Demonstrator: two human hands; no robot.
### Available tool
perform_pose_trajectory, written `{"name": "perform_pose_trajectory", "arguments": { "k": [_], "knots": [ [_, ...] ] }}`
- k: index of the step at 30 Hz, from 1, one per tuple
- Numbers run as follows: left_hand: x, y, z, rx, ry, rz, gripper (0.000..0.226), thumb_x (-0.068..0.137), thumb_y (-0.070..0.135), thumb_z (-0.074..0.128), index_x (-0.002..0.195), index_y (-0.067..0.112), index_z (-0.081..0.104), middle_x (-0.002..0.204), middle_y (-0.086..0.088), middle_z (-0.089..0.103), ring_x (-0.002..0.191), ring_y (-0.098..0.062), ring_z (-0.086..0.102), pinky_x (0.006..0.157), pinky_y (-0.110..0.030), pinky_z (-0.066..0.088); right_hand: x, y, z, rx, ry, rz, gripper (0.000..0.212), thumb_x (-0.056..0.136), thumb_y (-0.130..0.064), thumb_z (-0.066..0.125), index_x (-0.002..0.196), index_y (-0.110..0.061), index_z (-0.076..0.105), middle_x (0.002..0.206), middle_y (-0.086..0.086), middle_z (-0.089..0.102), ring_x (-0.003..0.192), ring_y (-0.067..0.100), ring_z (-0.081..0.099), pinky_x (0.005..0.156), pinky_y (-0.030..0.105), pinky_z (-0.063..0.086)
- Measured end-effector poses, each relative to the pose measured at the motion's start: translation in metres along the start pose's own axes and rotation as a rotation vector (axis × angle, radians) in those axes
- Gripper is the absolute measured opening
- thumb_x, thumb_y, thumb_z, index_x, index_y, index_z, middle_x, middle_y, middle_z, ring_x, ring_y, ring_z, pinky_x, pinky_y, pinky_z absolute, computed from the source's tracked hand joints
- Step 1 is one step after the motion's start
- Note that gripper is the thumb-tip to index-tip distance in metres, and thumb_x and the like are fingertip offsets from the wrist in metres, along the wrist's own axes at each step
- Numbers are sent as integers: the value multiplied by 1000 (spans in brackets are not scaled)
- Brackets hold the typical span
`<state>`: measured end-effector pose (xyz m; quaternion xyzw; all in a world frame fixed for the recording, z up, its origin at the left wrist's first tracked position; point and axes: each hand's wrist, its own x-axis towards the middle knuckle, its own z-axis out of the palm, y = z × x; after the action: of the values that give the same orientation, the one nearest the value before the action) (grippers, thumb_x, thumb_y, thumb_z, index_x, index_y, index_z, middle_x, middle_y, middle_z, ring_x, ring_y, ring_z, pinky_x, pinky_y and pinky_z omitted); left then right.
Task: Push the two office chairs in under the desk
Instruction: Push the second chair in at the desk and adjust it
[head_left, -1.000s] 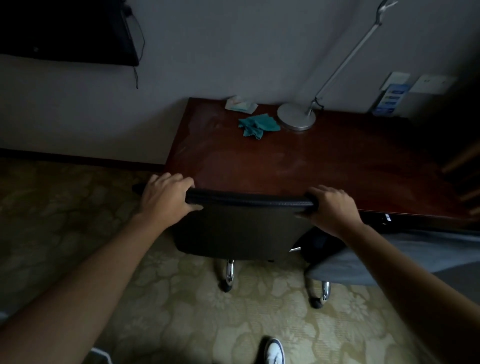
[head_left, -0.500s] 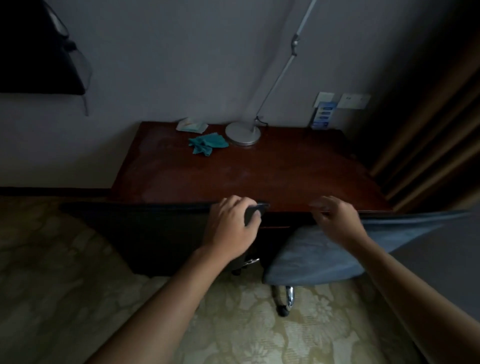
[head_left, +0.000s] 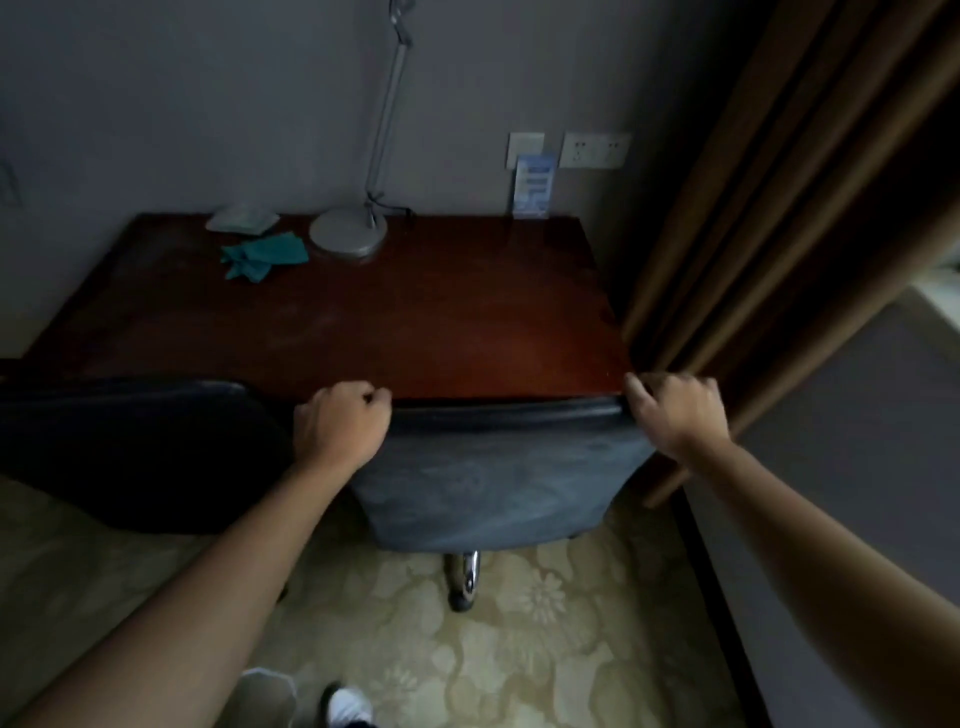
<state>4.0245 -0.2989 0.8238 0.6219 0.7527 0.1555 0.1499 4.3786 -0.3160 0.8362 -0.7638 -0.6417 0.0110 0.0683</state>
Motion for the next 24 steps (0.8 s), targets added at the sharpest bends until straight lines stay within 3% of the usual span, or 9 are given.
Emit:
{"name": "perform_pose_trajectory", "arguments": {
  "k": [3,6,11,17,20,24],
  "knots": [
    [2,12,4,20,93,-51,33,87,35,45,65,18,63,64,0,54,61,-27,46,62,-32,34,17,7,1,90,47,53,42,93,-40,36,68,-19,63,82,17,71,82,35,63,84,39,39],
    [4,24,15,46,202,-56,30,87,29,48,70,16,69,74,-11,67,64,-31,52,62,-33,38,28,15,6,116,134,61,40,90,-33,42,61,-15,63,73,17,69,75,37,63,81,39,41],
    [12,26,19,41,252,-72,37,84,33,41,74,18,73,82,-18,70,75,-40,61,66,-38,46,53,16,5,152,207,-6,38,87,-30,40,57,-13,58,63,14,65,64,36,61,71,38,44],
    [-1,50,37,58,441,23,39,81,31,39,58,12,65,67,-11,68,57,-37,59,52,-32,38,75,45,11,147,278,-37,35,85,-30,38,55,-15,49,58,13,62,59,36,58,66,36,40],
    [1,42,39,44,450,25,43,81,34,36,63,11,67,71,-16,70,62,-41,62,54,-41,48,69,43,15,177,275,-62,37,86,-29,39,57,-13,55,59,13,63,60,36,58,70,37,42],
    [7,31,33,13,462,57,39,80,33,37,62,16,68,71,-15,70,63,-41,62,58,-40,47,57,46,14,182,270,-138,39,88,-32,40,56,-13,53,56,11,62,57,35,57,61,34,33]
  ]
}}
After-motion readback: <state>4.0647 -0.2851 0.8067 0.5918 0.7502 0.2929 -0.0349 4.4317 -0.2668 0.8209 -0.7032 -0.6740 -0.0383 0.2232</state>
